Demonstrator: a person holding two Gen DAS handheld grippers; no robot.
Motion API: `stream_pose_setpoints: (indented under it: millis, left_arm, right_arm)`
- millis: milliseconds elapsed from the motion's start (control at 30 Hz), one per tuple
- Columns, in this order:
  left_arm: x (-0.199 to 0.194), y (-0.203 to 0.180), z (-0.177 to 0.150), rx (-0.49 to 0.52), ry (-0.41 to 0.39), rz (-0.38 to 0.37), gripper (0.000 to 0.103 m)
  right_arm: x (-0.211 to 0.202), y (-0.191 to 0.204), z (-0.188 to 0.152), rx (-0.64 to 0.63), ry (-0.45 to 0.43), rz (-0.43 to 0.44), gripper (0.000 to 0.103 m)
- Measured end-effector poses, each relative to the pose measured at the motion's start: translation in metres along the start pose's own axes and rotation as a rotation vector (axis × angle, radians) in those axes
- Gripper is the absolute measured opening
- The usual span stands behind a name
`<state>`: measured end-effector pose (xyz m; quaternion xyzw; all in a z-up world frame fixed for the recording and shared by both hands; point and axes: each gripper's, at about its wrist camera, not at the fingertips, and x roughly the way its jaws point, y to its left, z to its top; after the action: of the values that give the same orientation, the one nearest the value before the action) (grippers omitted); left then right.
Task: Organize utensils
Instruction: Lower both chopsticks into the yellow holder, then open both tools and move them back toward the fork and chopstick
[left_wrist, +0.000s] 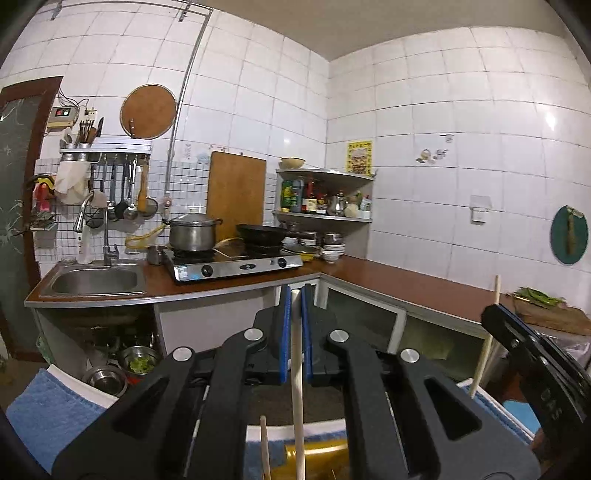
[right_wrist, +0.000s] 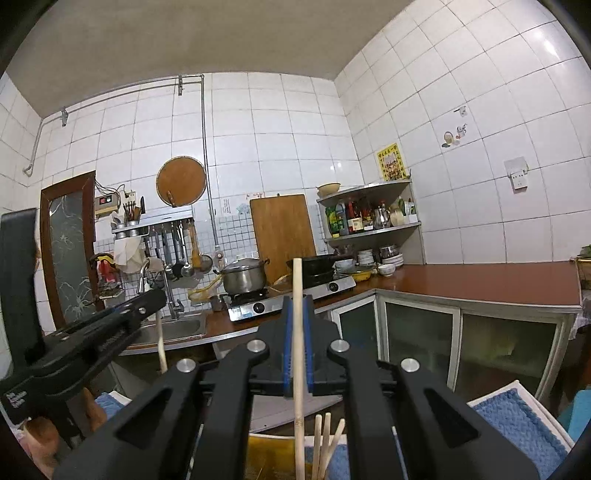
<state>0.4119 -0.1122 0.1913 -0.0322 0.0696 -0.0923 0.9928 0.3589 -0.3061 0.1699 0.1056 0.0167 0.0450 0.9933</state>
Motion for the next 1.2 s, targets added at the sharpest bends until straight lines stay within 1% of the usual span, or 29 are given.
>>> stream_pose_setpoints:
  millis: [133, 200, 267, 400, 467, 633, 767, 833, 900, 933, 967, 1000, 1033, 1067, 1100, 1167, 1200]
  left_arm:
    - [0.015, 0.001, -0.014, -0.015, 0.022, 0.000, 0.004]
    - [0.019, 0.002, -0.026, -0.004, 0.033, 0.006, 0.004]
    - [0.023, 0.006, -0.037, -0.003, 0.068, -0.002, 0.004]
    - [0.014, 0.012, -0.059, -0.005, 0.121, -0.021, 0.004]
    - [0.010, 0.013, -0.072, 0.008, 0.141, -0.017, 0.005]
    - [0.001, 0.019, -0.094, 0.004, 0.195, -0.006, 0.005]
    - [-0.001, 0.025, -0.101, -0.018, 0.257, -0.012, 0.005]
    - [-0.001, 0.028, -0.105, -0.026, 0.301, -0.017, 0.006]
    - [-0.004, 0.032, -0.105, -0.040, 0.333, -0.015, 0.009]
    - [-0.007, 0.035, -0.104, -0.047, 0.341, -0.022, 0.016]
    - [-0.012, 0.037, -0.101, -0.056, 0.346, -0.026, 0.029]
    - [-0.017, 0.040, -0.098, -0.063, 0.347, -0.027, 0.036]
    - [-0.025, 0.043, -0.094, -0.074, 0.340, -0.027, 0.051]
    - [-0.031, 0.045, -0.091, -0.078, 0.334, -0.025, 0.061]
    - [-0.039, 0.047, -0.086, -0.078, 0.330, -0.023, 0.065]
    - [-0.053, 0.050, -0.082, -0.067, 0.334, -0.006, 0.084]
    - [-0.058, 0.051, -0.082, -0.061, 0.341, -0.002, 0.087]
  right_arm:
    - [0.013, -0.003, -0.018, 0.002, 0.016, 0.001, 0.006]
    - [0.018, -0.004, -0.030, -0.007, 0.031, -0.001, 0.006]
    - [0.023, -0.007, -0.040, -0.005, 0.050, 0.003, 0.006]
    - [0.020, -0.014, -0.067, -0.004, 0.099, 0.008, 0.006]
    - [0.017, -0.017, -0.081, 0.002, 0.127, 0.019, 0.006]
    - [0.009, -0.022, -0.109, 0.006, 0.189, 0.008, 0.006]
    - [0.004, -0.022, -0.114, 0.000, 0.205, 0.008, 0.006]
    - [0.003, -0.022, -0.112, 0.014, 0.234, 0.022, 0.006]
    - [0.001, -0.020, -0.108, 0.002, 0.254, 0.024, 0.007]
    - [-0.002, -0.018, -0.105, -0.009, 0.259, 0.020, 0.007]
    - [-0.003, -0.017, -0.103, -0.014, 0.264, 0.017, 0.010]
    - [-0.007, -0.017, -0.098, -0.016, 0.268, 0.011, 0.017]
    - [-0.011, -0.018, -0.095, -0.012, 0.270, 0.006, 0.037]
    - [-0.017, -0.018, -0.091, -0.007, 0.264, -0.002, 0.048]
    - [-0.022, -0.018, -0.088, -0.009, 0.259, -0.009, 0.048]
    - [-0.031, -0.017, -0.083, -0.022, 0.277, -0.026, 0.047]
    - [-0.035, -0.018, -0.082, -0.020, 0.287, -0.033, 0.047]
